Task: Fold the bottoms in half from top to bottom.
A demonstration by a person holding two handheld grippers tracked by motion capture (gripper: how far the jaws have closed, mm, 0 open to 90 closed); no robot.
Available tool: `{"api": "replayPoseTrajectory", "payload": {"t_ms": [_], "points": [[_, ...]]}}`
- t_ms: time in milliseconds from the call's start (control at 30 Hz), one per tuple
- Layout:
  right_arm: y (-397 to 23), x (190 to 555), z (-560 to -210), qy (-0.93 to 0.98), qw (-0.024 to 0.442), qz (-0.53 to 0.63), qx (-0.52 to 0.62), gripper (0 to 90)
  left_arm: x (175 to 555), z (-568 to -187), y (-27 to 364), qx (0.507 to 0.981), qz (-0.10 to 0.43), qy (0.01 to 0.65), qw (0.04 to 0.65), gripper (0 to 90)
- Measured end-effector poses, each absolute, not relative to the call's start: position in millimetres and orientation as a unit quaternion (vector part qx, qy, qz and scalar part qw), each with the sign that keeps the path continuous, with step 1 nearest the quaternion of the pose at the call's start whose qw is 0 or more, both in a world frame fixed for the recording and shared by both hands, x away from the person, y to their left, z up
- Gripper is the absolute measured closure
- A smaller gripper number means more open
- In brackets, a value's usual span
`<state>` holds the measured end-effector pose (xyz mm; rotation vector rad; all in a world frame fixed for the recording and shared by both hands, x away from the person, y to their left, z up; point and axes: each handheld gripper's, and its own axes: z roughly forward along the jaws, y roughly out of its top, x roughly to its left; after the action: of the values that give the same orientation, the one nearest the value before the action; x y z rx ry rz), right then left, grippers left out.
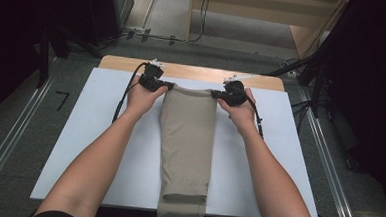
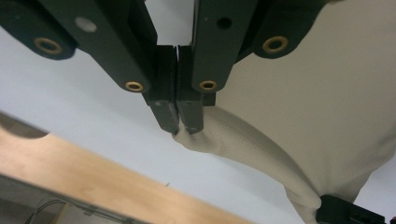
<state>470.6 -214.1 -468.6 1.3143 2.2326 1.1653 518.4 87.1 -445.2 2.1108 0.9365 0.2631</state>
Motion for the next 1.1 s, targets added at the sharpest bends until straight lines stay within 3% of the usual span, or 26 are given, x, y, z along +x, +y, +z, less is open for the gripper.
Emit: {"api": "replayPoseTrajectory", "payload": {"t_ms": [233, 267, 300, 367, 400, 467, 700, 767, 1033, 1100], "points": [[-220, 487, -450, 0.752, 0.161, 0.424, 0.478, 85.2, 545, -429, 86, 0.817, 0.101, 0.379, 0.423, 87.7], [-220, 490, -449, 0.748, 0.166, 0.425, 0.482, 70.1, 547, -430, 87, 0.817, 0.105, 0.385, 0.416, 77.7], [-220, 492, -449, 0.748, 0.168, 0.419, 0.487, 54.3, 549, -433, 89, 0.818, 0.097, 0.396, 0.406, 62.1], [-221, 494, -451, 0.75, 0.161, 0.397, 0.505, 31.4, 548, -438, 92, 0.821, 0.084, 0.412, 0.386, 30.2], [-222, 492, -452, 0.747, 0.159, 0.394, 0.512, 23.2, 544, -440, 95, 0.819, 0.083, 0.413, 0.389, 21.0], [-225, 487, -456, 0.748, 0.151, 0.397, 0.51, 12.9, 534, -443, 105, 0.808, 0.065, 0.406, 0.421, 16.7], [-219, 448, -468, 0.752, 0.137, 0.426, 0.485, 7.3, 491, -451, 123, 0.802, 0.042, 0.365, 0.47, 10.4], [-214, 433, -470, 0.762, 0.141, 0.426, 0.467, 0.0, 478, -453, 125, 0.804, 0.038, 0.355, 0.475, 10.4], [-199, 373, -471, 0.765, 0.153, 0.45, 0.434, 0.0, 415, -467, 131, 0.804, 0.025, 0.318, 0.502, 6.7], [-195, 358, -471, 0.765, 0.154, 0.452, 0.431, 0.0, 403, -468, 133, 0.806, 0.013, 0.304, 0.508, 0.1]]}}
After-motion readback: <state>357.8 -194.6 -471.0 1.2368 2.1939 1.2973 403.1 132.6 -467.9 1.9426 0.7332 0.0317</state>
